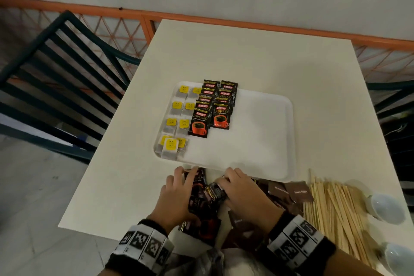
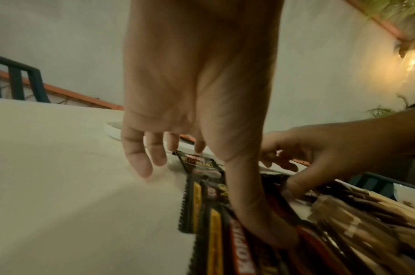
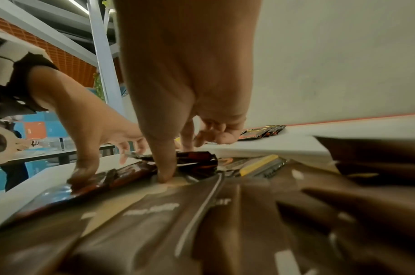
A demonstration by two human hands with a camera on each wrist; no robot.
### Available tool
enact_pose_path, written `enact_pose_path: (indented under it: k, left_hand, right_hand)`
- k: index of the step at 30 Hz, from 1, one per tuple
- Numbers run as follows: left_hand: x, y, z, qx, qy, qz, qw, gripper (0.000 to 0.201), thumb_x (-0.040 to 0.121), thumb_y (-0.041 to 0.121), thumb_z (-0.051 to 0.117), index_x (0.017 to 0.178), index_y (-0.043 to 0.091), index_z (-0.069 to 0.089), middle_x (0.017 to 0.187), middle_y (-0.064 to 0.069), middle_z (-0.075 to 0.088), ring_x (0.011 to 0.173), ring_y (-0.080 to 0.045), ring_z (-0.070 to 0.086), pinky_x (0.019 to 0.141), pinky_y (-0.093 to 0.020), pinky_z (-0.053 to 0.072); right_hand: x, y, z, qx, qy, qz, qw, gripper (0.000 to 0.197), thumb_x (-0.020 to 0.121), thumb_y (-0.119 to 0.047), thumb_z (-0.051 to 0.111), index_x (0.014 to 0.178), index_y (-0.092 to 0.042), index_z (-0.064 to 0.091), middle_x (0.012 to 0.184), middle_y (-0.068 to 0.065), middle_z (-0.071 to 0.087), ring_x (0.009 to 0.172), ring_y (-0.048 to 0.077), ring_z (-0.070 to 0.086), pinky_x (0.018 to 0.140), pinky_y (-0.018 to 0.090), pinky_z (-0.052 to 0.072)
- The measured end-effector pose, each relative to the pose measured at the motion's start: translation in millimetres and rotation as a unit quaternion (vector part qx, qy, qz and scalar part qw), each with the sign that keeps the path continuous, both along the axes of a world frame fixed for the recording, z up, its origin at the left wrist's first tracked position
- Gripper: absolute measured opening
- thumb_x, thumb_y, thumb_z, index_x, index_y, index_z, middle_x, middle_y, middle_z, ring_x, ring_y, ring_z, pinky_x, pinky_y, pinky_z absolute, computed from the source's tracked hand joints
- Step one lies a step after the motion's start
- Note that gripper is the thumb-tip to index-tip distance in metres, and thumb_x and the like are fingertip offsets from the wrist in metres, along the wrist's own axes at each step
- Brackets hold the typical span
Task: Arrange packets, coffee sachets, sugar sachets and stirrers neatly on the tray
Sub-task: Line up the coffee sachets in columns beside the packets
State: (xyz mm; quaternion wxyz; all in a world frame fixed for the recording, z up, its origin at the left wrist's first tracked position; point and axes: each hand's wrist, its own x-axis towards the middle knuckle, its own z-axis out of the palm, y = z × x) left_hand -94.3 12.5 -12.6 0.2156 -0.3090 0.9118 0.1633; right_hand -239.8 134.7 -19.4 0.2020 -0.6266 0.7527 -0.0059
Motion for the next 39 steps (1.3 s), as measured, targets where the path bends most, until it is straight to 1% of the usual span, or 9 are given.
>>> enact_pose_path:
  k: [4, 7, 10, 18, 22, 26, 31, 35, 39]
  left_hand:
    - [4.8, 2.4, -9.7, -0.031, 0.025, 0.006, 0.999, 0.120, -0.001, 0.070, 0.073, 0.106, 0.018, 0.061, 0.099, -0.013, 0.063, 0.069, -0.026, 0.065, 0.049, -0.035, 0.054]
    - [10.9, 6.7, -1.4, 0.003, 0.070, -0.002, 0.998, 0.098, 0.039, 0.051, 0.084, 0.125, 0.017, 0.053, 0.133, -0.014, 0.048, 0.112, -0.035, 0.053, 0.088, -0.049, 0.046]
    - [18.6, 11.4, -3.1, 0.042, 0.086, 0.018, 0.995, 0.084, 0.073, 0.036, 0.071, 0.143, 0.022, 0.026, 0.150, 0.003, 0.025, 0.136, -0.019, 0.025, 0.109, -0.035, 0.020]
    - [19.3, 17.1, -4.0, 0.085, 0.098, 0.073, 0.989, 0.072, 0.075, 0.029, 0.071, 0.136, 0.021, 0.033, 0.131, 0.001, 0.043, 0.119, -0.018, 0.046, 0.099, -0.030, 0.036]
    - [25.8, 15.4, -0.6, 0.175, 0.114, 0.120, 0.971, 0.037, 0.075, 0.023, 0.072, 0.109, 0.016, 0.056, 0.099, 0.001, 0.052, 0.090, -0.014, 0.052, 0.071, -0.018, 0.042]
    - [37.4, 8.6, 3.7, 0.298, 0.208, 0.238, 0.900, 0.023, 0.069, 0.019, 0.073, 0.088, 0.017, 0.059, 0.084, 0.001, 0.064, 0.075, -0.011, 0.062, 0.069, -0.022, 0.049]
    - [40.9, 3.0, 15.0, 0.453, 0.291, 0.374, 0.756, 0.057, 0.051, 0.028, 0.071, 0.102, 0.004, 0.060, 0.083, -0.013, 0.068, 0.074, -0.022, 0.066, 0.065, -0.031, 0.050]
    - [31.7, 5.1, 24.7, 0.534, 0.321, 0.402, 0.671, 0.045, 0.063, 0.015, 0.059, 0.106, 0.002, 0.059, 0.080, -0.011, 0.069, 0.071, -0.020, 0.066, 0.059, -0.026, 0.051]
    - [9.2, 11.2, 36.7, 0.607, 0.329, 0.410, 0.596, 0.047, 0.065, 0.010, 0.055, 0.110, 0.001, 0.058, 0.103, -0.021, 0.066, 0.090, -0.031, 0.066, 0.081, -0.041, 0.053]
  right_hand:
    - [-1.7, 4.6, 2.1, -0.059, -0.004, 0.001, 0.998, 0.018, 0.071, -0.021, 0.058, 0.087, -0.016, 0.065, 0.085, 0.001, 0.060, 0.076, 0.019, 0.058, 0.064, 0.029, 0.054]
    - [-7.1, 14.5, 11.5, -0.126, -0.017, -0.041, 0.991, 0.024, 0.085, -0.023, 0.042, 0.085, -0.016, 0.066, 0.075, -0.002, 0.061, 0.066, 0.015, 0.059, 0.057, 0.029, 0.052]
    - [-19.2, 27.7, 24.0, -0.161, 0.004, -0.096, 0.982, 0.015, 0.082, -0.017, 0.056, 0.092, -0.013, 0.067, 0.074, 0.000, 0.060, 0.063, 0.015, 0.058, 0.053, 0.029, 0.052]
    - [-5.5, 38.1, -7.7, 0.027, 0.087, -0.020, 0.996, 0.054, 0.035, -0.040, 0.090, 0.079, -0.016, 0.070, 0.072, 0.002, 0.065, 0.064, 0.017, 0.064, 0.053, 0.026, 0.054]
    - [-4.5, 21.4, -1.3, 0.015, 0.124, 0.017, 0.992, 0.047, 0.046, -0.024, 0.088, 0.086, -0.011, 0.067, 0.068, 0.005, 0.064, 0.061, 0.021, 0.062, 0.053, 0.027, 0.051]
    - [-10.1, 11.1, 12.4, 0.060, 0.100, 0.036, 0.993, 0.033, 0.091, -0.009, 0.042, 0.124, -0.005, 0.042, 0.111, 0.016, 0.059, 0.098, 0.033, 0.058, 0.074, 0.037, 0.042]
    - [-23.2, 9.2, 35.0, 0.006, 0.023, -0.041, 0.999, 0.031, 0.093, -0.012, 0.037, 0.122, -0.010, 0.046, 0.101, 0.009, 0.064, 0.085, 0.026, 0.062, 0.069, 0.035, 0.047]
    - [-27.2, 6.0, 69.4, -0.124, -0.105, -0.114, 0.980, 0.025, 0.094, -0.020, 0.043, 0.115, -0.010, 0.052, 0.095, 0.009, 0.067, 0.077, 0.022, 0.063, 0.065, 0.031, 0.049]
    - [-10.0, 3.5, 91.7, -0.240, -0.182, -0.089, 0.949, 0.028, 0.095, -0.017, 0.045, 0.120, -0.015, 0.055, 0.106, 0.003, 0.067, 0.094, 0.016, 0.062, 0.081, 0.024, 0.049]
